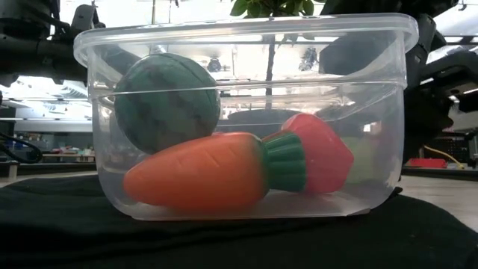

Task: Pick and placing Produce into tupperware
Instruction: Put the green melon into the transparent bin

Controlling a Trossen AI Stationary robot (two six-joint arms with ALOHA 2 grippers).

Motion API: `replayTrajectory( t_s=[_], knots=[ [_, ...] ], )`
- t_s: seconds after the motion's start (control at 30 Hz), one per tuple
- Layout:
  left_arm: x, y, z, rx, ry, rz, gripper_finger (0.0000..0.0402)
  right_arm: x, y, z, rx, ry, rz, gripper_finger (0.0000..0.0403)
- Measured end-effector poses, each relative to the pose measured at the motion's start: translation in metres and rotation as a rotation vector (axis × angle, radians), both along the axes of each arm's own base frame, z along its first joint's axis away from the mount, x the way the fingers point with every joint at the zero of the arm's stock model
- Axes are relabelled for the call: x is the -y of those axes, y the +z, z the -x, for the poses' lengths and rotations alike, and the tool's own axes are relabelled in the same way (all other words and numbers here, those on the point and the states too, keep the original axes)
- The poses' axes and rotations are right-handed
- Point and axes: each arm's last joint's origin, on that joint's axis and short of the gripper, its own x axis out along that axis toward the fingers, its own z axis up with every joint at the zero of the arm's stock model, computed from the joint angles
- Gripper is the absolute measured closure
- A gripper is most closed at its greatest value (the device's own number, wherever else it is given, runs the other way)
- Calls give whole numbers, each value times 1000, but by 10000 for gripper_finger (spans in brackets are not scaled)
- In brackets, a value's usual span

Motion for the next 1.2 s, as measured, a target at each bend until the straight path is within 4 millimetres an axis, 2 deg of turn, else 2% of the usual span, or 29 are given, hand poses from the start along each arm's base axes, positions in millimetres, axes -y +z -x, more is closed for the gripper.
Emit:
replayTrajectory(
  t_s=[0.2, 0.4, 0.57, 0.83, 1.0, 1.2],
  knots=[
    [0, -1, 0, -8, 0, -2, 294, 6, 15, 18, -89, -14, 29, 174],
    [0, -1, 0, -16, 0, -5, 294, 4, 45, 39, -96, -51, -27, 177],
    [0, -2, 0, -20, 1, -6, 294, -15, 73, 63, -66, -53, -125, 175],
    [0, -2, 0, -23, 1, -6, 294, -60, 103, 94, -4, -93, -385, 176],
    [0, -2, 0, -22, 0, -3, 294, -84, 123, 91, 78, -99, -394, 176],
    [0, -2, 0, -21, 1, -1, 294, -96, 137, 61, 204, -74, -280, 176]
  ],
)
